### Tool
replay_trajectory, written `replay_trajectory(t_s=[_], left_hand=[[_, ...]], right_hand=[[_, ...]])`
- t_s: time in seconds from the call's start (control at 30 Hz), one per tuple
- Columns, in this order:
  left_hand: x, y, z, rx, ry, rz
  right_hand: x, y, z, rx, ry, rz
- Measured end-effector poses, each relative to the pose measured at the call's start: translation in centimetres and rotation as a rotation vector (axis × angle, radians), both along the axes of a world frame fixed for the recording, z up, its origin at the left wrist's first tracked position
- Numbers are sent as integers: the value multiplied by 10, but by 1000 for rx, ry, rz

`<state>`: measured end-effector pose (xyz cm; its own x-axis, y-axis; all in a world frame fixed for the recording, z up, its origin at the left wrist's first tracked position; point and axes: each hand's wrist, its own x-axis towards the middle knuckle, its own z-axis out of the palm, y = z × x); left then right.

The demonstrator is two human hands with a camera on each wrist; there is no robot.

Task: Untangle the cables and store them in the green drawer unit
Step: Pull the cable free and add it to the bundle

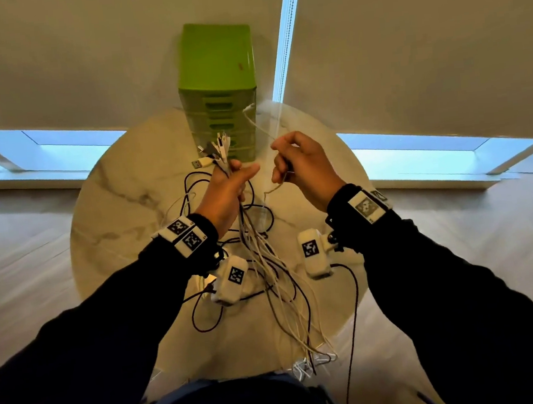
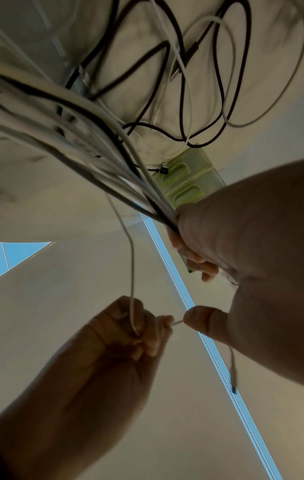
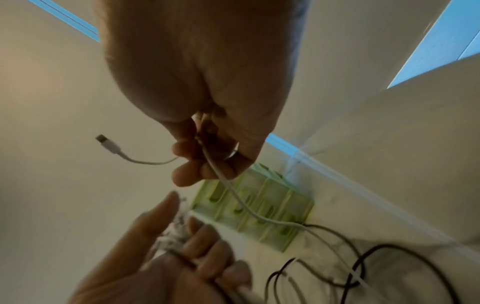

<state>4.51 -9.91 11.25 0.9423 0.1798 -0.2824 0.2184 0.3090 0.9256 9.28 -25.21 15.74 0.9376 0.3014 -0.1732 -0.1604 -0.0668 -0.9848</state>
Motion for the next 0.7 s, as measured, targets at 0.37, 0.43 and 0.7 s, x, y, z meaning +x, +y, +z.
replay_trajectory(t_s=[0.37, 0.43, 0.7], left_hand=[[-10, 9, 1, 31, 5, 69], [-10, 11, -1, 16, 14, 86], [-1, 30, 26, -180, 13, 174]], right_hand=[[-36, 34, -14, -147, 114, 57], [-40, 36, -16, -169, 122, 94], [-59, 31, -21, -256, -32, 458]])
